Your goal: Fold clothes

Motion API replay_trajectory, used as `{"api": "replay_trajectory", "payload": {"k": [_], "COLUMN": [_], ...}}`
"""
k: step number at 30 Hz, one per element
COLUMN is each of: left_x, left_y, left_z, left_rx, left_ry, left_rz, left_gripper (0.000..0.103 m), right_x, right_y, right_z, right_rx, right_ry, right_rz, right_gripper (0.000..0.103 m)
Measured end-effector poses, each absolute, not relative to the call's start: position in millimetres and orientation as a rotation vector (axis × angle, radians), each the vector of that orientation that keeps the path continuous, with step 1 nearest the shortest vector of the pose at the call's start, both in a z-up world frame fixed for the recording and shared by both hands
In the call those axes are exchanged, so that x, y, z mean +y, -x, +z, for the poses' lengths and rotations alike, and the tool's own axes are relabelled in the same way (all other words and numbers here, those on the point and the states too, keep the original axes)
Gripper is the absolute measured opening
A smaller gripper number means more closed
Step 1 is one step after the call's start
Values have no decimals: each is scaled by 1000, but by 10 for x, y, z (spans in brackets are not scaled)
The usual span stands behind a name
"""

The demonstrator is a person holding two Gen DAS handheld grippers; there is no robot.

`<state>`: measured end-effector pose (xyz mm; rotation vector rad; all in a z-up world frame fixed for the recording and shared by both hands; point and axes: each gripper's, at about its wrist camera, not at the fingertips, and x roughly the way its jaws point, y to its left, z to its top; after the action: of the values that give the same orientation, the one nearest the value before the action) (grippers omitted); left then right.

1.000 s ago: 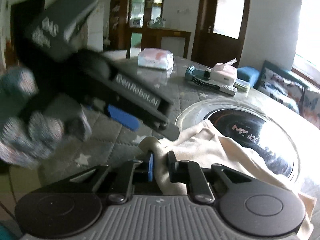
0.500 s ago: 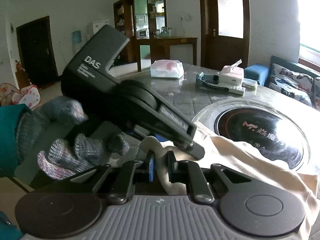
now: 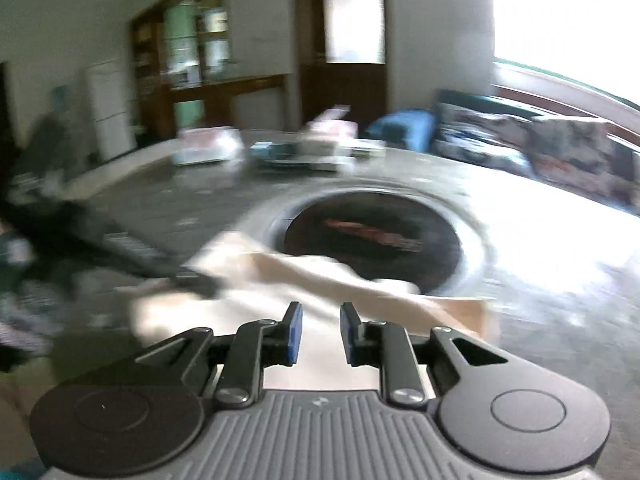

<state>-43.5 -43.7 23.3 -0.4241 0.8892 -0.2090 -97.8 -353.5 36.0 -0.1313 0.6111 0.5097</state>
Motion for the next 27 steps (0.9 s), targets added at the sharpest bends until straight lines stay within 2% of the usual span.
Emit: {"api": "replay_trajectory", "payload": {"k": [1,9,14,17,21,24,25,27], "left_x": [-443,-472,-485,-500,-527,-551,-558,-592], "left_y": [436,437,438,433,434,433,432,436], "left_z": [233,240,247,251,258,269,274,303], "left_rx": [888,884,882,883,880,877,876,869], "left_ry": [420,397,384,376,359,343,337,312], "left_rz": [-208,-198,-195,-193,-190,-187,-187,-184], "left_gripper": [19,21,22,22,22,22,20,20], "right_x": [-3611,-4135,-4287,-4297,-4266,-4246,-4246,-4246], "right_y": [912,517,499,517,551,560,565,578], "right_z": [330,39,-74,-80,-73,-71,-64,-48], "right_rx": [616,697,717,712,717,721,722,722], "right_ry": [124,-18,-87,-104,-103,-118,-131,-157], "right_rz": [479,347,337,337,369,387,391,398], "right_gripper": [41,44,53,52,48,35,27,20]}}
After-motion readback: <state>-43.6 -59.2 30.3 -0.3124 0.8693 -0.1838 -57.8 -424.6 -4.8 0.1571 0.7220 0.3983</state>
